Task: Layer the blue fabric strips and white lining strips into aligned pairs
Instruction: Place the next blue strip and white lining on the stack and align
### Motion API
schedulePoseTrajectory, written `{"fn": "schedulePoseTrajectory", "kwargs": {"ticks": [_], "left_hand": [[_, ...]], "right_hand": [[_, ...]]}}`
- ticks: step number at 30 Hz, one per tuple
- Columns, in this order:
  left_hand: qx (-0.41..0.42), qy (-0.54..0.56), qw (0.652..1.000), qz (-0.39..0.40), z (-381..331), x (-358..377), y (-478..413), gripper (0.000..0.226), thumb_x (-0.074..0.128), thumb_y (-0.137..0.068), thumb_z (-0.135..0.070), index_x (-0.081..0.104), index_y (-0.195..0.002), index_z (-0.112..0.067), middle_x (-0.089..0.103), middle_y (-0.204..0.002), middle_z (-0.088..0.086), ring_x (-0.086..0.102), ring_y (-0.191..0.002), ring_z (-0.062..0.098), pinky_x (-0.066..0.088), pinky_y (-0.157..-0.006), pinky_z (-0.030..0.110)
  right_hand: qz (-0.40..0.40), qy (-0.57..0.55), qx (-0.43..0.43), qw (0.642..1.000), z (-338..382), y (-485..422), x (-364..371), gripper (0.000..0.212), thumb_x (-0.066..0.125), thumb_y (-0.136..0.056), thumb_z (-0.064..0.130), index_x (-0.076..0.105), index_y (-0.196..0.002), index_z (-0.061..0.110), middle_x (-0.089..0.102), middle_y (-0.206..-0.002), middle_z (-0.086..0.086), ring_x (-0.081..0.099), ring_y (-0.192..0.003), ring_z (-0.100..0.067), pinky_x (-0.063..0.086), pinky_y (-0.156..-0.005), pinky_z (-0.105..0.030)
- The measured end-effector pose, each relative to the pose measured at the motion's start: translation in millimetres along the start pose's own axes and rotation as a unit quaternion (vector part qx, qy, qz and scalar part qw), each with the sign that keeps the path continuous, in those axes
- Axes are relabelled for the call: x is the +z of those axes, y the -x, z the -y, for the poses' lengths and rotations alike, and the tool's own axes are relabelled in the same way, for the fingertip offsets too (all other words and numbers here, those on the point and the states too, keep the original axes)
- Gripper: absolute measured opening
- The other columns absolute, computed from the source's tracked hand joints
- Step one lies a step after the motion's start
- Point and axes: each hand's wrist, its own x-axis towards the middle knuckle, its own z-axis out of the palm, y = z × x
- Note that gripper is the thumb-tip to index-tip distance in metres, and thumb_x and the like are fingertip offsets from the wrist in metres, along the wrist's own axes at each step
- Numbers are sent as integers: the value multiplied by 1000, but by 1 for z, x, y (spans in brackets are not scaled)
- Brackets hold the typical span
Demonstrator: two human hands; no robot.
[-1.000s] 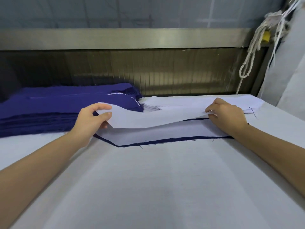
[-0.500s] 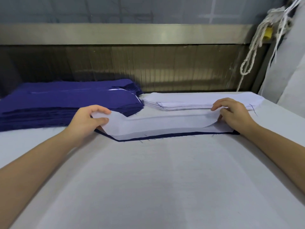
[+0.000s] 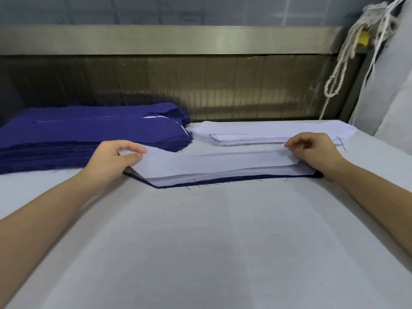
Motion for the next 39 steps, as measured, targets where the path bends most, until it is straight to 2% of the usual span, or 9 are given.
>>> {"fn": "schedulePoseTrajectory", "kwargs": {"ticks": [4,9,12,16,21,24,28,34,39], "left_hand": [[5,2,1000,8,-4,1,1,18,69,-81,-1,71,-82,-19,65,-79,-2,54,-48,3,44,-50,11],[14,-48,998,31,-3,1,2,17,69,-81,-5,71,-80,-21,61,-54,-13,52,-44,1,42,-51,13],[26,-92,995,31,-3,2,2,17,68,-82,-10,70,-78,-26,62,-59,-23,53,-51,-6,38,-57,18],[59,-140,988,32,-3,4,4,15,66,-83,-8,71,-80,-22,62,-76,-20,50,-55,-16,35,-53,2],[83,-184,978,41,-1,3,3,14,65,-84,-9,70,-84,-23,65,-89,-16,53,-69,-13,33,-59,-1],[101,-196,974,45,-1,3,3,14,65,-84,-8,70,-85,-22,64,-88,-16,50,-62,-18,33,-58,-1],[107,-200,973,43,0,4,3,15,65,-84,-8,70,-86,-22,62,-87,-18,50,-63,-18,33,-59,-1],[113,-197,973,39,-1,4,4,16,64,-85,-8,70,-86,-23,61,-84,-23,50,-63,-19,34,-58,-1],[122,-200,971,46,1,5,3,17,64,-85,-10,68,-86,-26,60,-86,-26,50,-75,-22,33,-63,-3]], "right_hand": [[-24,21,-24,999,8,3,-4,32,46,-81,-13,68,-76,9,61,-75,4,54,-67,0,36,-58,3],[-1,104,-4,995,6,2,-2,35,45,-79,-11,68,-71,13,59,-67,4,48,-63,-7,36,-52,-5],[11,146,-5,989,5,2,-2,33,48,-76,-10,68,-68,15,60,-63,10,49,-62,-6,36,-53,-8],[6,173,-6,985,3,1,-2,33,51,-75,-7,68,-65,19,61,-62,4,49,-58,-7,36,-52,-15],[9,199,-11,980,2,0,-2,29,52,-76,-5,68,-68,19,65,-73,-7,49,-60,-8,34,-58,-25],[5,206,-17,978,3,0,-2,29,51,-76,-7,69,-70,15,66,-80,-13,48,-60,-15,34,-59,-26],[-1,215,-29,976,6,2,-2,30,49,-76,-10,71,-74,10,66,-86,-14,51,-75,-23,37,-67,-28],[-21,213,-33,976,9,3,-3,31,47,-75,-12,71,-77,8,62,-87,-12,50,-79,-22,37,-72,-27],[-25,220,-26,975,7,2,-3,32,46,-76,-12,70,-77,9,59,-85,-8,49,-79,-22,37,-72,-27]]}}
